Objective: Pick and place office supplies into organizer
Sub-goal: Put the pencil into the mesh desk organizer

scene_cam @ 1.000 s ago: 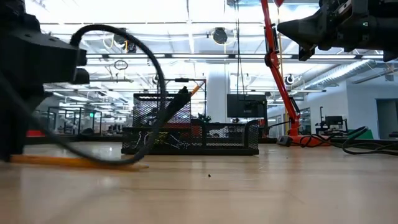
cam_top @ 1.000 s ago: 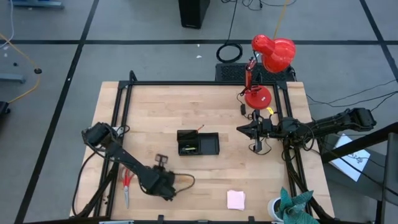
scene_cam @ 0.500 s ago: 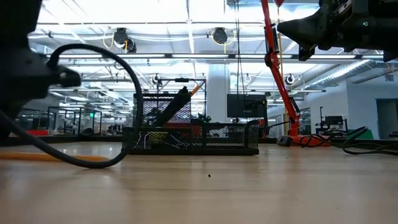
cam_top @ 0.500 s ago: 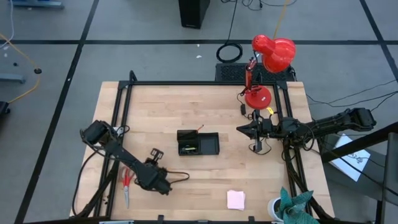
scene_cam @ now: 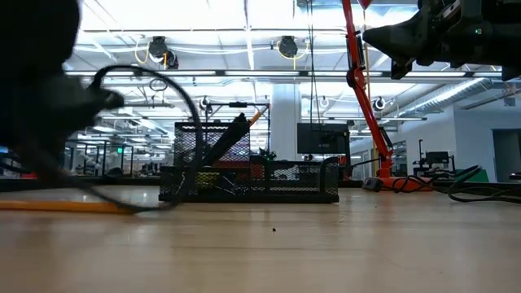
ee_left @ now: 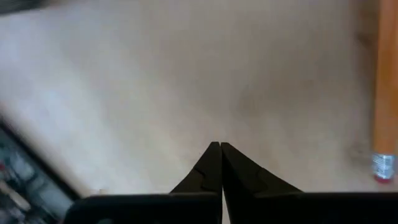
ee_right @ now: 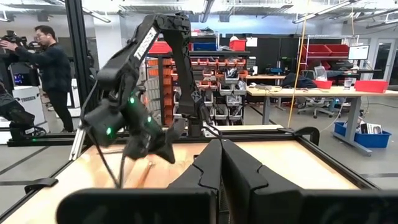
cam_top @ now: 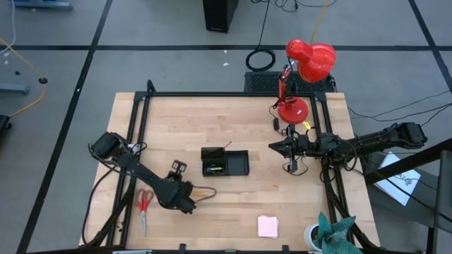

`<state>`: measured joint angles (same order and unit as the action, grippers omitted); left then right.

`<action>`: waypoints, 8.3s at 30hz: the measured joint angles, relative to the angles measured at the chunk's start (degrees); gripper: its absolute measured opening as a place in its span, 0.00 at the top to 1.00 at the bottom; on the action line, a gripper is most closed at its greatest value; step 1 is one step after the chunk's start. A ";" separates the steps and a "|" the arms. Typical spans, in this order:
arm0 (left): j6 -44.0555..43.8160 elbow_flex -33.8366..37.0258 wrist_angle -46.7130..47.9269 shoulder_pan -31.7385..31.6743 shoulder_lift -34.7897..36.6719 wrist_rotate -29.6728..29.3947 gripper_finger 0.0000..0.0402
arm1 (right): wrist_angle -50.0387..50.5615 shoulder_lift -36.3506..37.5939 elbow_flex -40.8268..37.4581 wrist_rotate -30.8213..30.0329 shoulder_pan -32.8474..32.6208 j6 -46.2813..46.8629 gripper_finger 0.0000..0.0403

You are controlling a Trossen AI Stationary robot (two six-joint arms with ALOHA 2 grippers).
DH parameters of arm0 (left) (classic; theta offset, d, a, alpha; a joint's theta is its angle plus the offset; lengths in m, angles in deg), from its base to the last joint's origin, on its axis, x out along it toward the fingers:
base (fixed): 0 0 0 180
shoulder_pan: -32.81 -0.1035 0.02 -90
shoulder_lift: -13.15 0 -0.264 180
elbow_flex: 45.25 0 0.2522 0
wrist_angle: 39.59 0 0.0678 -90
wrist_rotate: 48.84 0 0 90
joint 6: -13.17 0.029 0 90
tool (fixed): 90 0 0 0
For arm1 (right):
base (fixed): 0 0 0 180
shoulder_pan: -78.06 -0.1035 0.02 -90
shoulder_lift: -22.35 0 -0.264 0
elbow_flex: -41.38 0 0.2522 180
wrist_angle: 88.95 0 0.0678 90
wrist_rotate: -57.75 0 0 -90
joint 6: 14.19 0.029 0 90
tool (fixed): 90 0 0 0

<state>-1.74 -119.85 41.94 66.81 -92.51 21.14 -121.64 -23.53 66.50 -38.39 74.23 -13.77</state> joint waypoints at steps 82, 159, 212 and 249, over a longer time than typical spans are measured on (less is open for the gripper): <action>-52.07 3.17 -23.87 25.83 8.18 -57.06 0.94 | 32.88 -71.27 65.96 4.79 -13.67 -2.69 0.54; -52.06 3.12 -24.79 25.88 8.21 -54.78 0.94 | 47.30 -85.03 80.95 5.24 -12.37 -4.09 0.58; -51.21 3.14 -24.79 24.52 8.17 -52.37 0.94 | 36.65 -88.67 81.00 12.55 -15.82 -13.06 1.00; -31.54 3.14 -56.25 9.21 -0.02 -6.97 0.94 | 28.15 -25.97 33.02 -6.29 -17.29 -4.57 1.00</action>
<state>-33.29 -116.70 -14.31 76.02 -92.53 14.18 -93.49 -49.50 99.52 -44.68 56.94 -18.33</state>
